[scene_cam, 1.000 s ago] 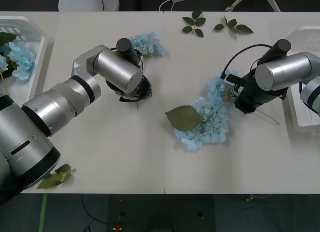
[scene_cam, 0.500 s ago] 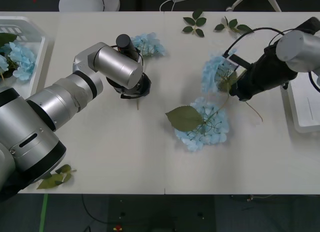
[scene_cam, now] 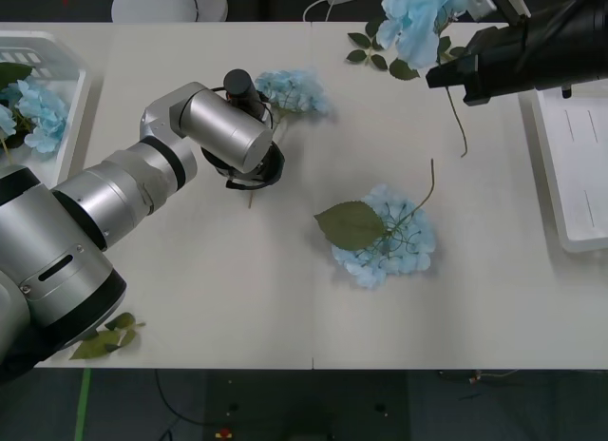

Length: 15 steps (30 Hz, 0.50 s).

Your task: Place the red flowers into the right box and the blue flowers into the left box. If a person shows an open palm, hand one flower to the person first, then continue sorting.

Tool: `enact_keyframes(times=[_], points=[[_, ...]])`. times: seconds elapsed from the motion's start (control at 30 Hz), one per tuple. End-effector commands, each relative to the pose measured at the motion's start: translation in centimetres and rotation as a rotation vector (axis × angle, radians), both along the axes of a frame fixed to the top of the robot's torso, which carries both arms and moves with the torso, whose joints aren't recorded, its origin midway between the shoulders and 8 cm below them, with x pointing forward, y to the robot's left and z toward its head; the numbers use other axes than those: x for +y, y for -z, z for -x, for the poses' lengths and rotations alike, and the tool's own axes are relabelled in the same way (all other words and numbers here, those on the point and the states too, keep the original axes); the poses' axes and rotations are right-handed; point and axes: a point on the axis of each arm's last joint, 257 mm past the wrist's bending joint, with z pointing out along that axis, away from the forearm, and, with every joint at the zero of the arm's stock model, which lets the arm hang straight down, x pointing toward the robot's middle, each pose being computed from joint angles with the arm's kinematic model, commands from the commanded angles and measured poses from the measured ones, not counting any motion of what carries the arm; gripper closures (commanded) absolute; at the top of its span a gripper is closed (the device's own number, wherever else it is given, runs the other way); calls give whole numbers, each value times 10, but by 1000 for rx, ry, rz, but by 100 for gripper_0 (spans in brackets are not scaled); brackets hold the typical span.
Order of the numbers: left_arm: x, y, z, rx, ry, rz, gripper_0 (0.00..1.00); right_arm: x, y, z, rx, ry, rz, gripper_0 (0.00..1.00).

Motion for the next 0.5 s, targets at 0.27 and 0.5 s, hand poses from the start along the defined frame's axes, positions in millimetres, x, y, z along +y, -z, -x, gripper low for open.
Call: enact_keyframes(times=[0.27, 0.5], points=[[40, -60, -8, -51, 70, -122, 100, 101, -135, 18, -139, -135, -386, 100], [147, -155, 19, -39, -4, -265, 100, 126, -151, 33, -116, -187, -481, 100]])
